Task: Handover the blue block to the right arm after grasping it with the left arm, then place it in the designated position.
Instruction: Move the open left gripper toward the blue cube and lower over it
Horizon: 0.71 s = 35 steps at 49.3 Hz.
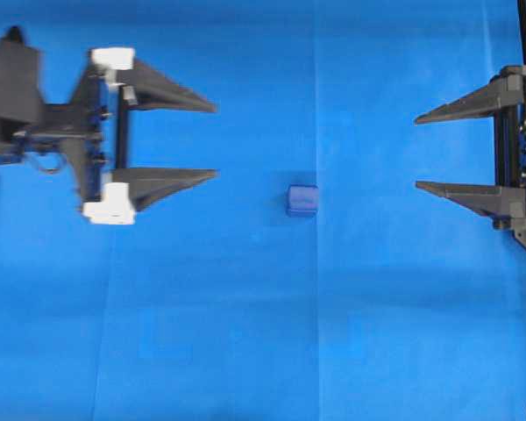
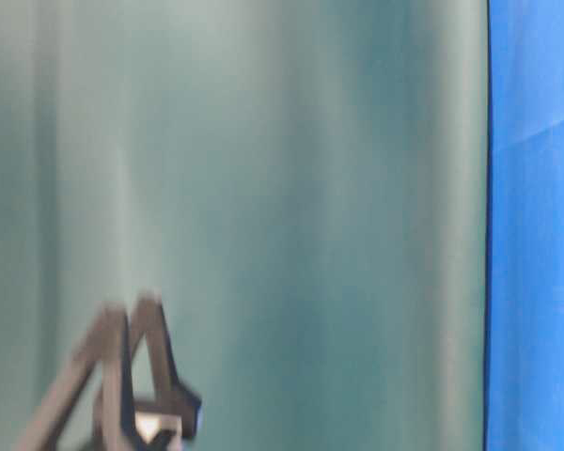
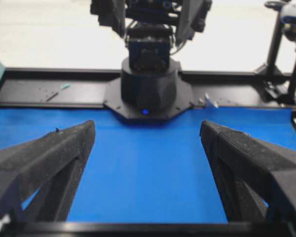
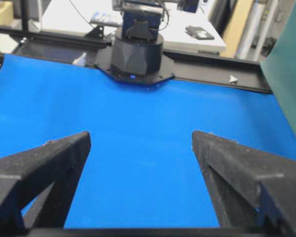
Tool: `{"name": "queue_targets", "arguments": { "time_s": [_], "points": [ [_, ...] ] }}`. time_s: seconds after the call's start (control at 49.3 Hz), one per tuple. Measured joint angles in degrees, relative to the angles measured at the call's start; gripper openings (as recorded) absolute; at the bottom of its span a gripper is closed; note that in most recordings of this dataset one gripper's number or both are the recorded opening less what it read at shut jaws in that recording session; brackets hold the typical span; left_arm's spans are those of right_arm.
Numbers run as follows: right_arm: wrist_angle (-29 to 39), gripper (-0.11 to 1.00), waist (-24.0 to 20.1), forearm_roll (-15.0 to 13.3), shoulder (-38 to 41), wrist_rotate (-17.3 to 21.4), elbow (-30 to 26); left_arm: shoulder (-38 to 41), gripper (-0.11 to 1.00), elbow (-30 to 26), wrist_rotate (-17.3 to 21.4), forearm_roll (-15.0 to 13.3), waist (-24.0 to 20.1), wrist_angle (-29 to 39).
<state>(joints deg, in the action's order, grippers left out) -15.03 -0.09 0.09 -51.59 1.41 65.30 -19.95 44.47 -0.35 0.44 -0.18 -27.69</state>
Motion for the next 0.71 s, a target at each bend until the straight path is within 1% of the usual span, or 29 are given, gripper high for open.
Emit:
{"name": "queue_targets", "arguments": {
  "time_s": [0.203,0.426,0.568,0.71],
  "points": [
    [0.0,0.98,0.0,0.0,0.0,0.0,0.0,6.7,0.91,-7.5,0.2,0.0,-0.2,0.1],
    [0.0,0.98,0.0,0.0,0.1,0.0,0.0,11.8,0.91,-13.3,0.2,0.4,-0.6,2.0],
    [0.0,0.98,0.0,0.0,0.0,0.0,0.0,13.6,0.91,-15.6,0.2,0.4,-0.9,4.3],
    [0.0,0.98,0.0,0.0,0.1,0.0,0.0,14.0,0.91,-16.7,-0.4,0.4,-1.0,6.0]
  ]
}}
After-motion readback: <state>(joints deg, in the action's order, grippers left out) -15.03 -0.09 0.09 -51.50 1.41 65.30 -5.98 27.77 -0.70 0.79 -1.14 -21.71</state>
